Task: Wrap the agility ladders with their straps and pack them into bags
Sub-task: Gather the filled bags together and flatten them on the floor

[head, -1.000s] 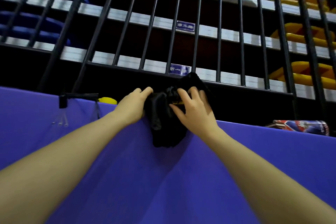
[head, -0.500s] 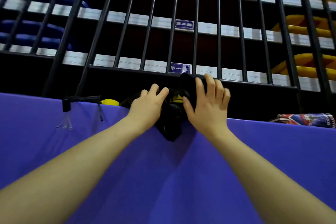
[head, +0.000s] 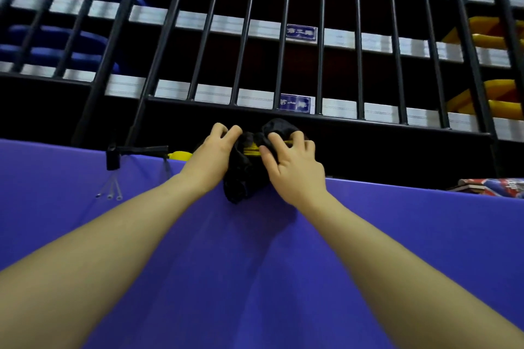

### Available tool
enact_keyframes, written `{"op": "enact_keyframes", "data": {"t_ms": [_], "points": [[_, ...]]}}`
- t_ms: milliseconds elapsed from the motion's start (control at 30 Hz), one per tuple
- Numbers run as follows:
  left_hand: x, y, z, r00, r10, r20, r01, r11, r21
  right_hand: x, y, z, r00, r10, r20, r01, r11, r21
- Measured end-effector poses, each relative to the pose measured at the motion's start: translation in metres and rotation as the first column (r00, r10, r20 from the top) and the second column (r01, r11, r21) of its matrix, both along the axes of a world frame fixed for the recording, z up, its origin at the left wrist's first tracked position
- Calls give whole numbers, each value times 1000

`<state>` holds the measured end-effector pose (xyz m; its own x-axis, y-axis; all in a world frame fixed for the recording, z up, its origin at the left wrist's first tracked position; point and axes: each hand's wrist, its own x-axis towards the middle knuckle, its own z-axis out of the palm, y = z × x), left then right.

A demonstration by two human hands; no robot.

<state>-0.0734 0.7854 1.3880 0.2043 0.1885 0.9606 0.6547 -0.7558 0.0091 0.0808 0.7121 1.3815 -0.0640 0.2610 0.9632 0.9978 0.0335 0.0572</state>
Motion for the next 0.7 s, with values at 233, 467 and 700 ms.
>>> {"op": "enact_keyframes", "data": {"t_ms": [233,467,700], "points": [[-18,40,-6,992,-100,-71,92,990,-102,-20,33,6,997,32,-70,-39,995,-96],[-10,34,-8,991,67,-115,-85,984,-155,-16,32,4,995,-5,-103,-13,985,-171],[2,-9,-27,992,121,-25,-118,987,113,3,-5,-16,996,20,-92,-35,985,-167]]}}
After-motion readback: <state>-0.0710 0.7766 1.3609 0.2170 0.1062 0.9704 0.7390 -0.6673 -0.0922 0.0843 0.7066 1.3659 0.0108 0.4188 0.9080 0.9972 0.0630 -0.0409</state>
